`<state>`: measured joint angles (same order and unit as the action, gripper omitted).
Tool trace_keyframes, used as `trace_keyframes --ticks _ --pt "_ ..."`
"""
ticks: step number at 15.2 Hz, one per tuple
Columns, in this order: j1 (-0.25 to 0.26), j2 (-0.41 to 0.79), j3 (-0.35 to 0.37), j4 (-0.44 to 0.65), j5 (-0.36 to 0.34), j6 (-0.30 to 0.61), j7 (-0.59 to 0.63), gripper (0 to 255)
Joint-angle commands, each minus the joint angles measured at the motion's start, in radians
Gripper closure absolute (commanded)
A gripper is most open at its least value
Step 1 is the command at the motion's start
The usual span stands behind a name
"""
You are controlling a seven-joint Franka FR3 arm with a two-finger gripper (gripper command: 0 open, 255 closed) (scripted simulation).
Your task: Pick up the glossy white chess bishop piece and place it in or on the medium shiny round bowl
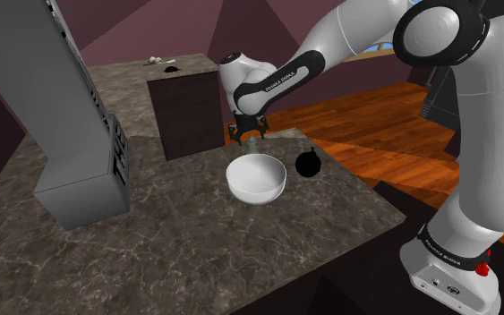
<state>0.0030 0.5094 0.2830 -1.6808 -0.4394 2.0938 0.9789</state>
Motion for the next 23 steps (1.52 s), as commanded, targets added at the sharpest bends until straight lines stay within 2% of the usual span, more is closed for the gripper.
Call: trace_keyframes --ticks 1,3,4,13,23 --pt "0.0 0.0 0.0 0.0 0.0 0.001 0.0 0" --pt "0.0 0.0 0.0 0.0 0.0 0.0 0.0 0" --pt "0.0 0.0 0.0 0.0 0.0 0.0 0.0 255" --pt "0.0 0.0 0.0 0.0 0.0 0.001 0.0 255" --pt "-0.006 -0.06 0.015 0.046 0.033 -0.098 -0.039 255"
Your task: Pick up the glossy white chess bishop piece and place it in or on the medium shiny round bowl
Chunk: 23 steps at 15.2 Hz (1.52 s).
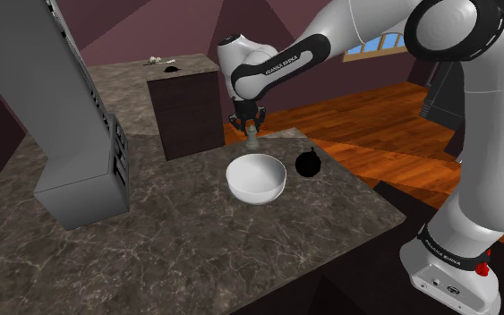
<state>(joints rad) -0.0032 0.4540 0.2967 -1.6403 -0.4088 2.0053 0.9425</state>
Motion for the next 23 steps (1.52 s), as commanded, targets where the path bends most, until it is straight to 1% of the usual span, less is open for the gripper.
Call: trace_keyframes --ticks 1,20,23 --pt "0.0 -0.009 0.003 0.011 0.006 -0.02 -0.006 255" --pt "0.005 -0.069 0.018 0.169 0.045 -0.226 -0.071 255" --pt "0.018 -0.154 0.039 0.058 0.065 -0.208 -0.026 255"
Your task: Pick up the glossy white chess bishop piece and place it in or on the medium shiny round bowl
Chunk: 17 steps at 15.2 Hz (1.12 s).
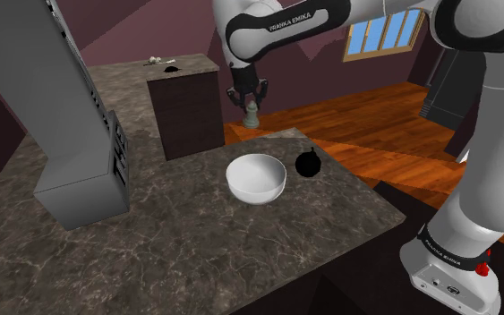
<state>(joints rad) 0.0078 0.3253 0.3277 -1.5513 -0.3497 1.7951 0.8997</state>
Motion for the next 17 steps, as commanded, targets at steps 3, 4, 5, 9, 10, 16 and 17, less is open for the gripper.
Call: trace_keyframes --ticks 3,4,5,9,10,16,17 --pt "0.024 -0.103 0.03 -0.124 0.029 0.011 0.06 255" --pt "0.03 -0.127 0.038 -0.152 0.037 0.012 0.074 255" --pt "0.037 -0.15 0.046 -0.178 0.045 0.013 0.088 255" --pt "0.067 -0.237 0.079 -0.269 0.08 0.009 0.146 255" --pt "0.075 -0.256 0.088 -0.288 0.09 0.007 0.16 255" --pt "0.098 -0.293 0.111 -0.373 0.106 0.048 0.212 255" --pt "0.098 -0.289 0.111 -0.383 0.104 0.06 0.215 255"
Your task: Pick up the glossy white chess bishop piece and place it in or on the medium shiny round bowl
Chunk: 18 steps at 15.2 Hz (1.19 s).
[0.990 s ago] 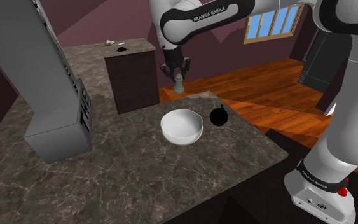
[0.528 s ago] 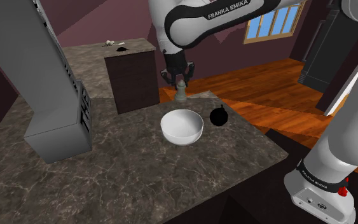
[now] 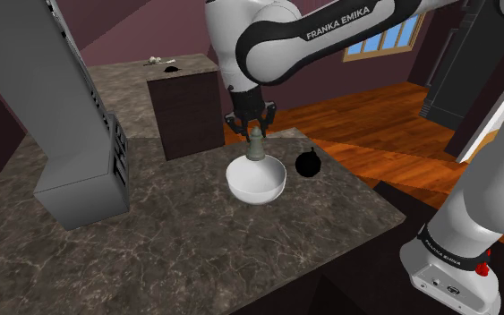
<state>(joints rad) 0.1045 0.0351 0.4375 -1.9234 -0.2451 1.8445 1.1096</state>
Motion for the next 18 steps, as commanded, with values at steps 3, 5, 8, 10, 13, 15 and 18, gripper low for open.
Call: trace_keyframes --ticks 3,5,8,10,13,15,18 --pt "0.001 0.012 0.001 -0.039 -0.009 0.047 0.017 255" --pt "0.002 0.02 0.0 -0.056 -0.015 0.071 0.025 255" --pt "0.002 0.035 0.0 -0.081 -0.025 0.107 0.038 255" --pt "0.002 0.045 -0.001 -0.096 -0.033 0.131 0.047 255" --pt "0.003 0.059 -0.002 -0.113 -0.042 0.158 0.058 255" --pt "0.003 0.059 -0.002 -0.113 -0.042 0.158 0.058 255" --pt "0.003 0.059 -0.002 -0.113 -0.042 0.158 0.058 255"
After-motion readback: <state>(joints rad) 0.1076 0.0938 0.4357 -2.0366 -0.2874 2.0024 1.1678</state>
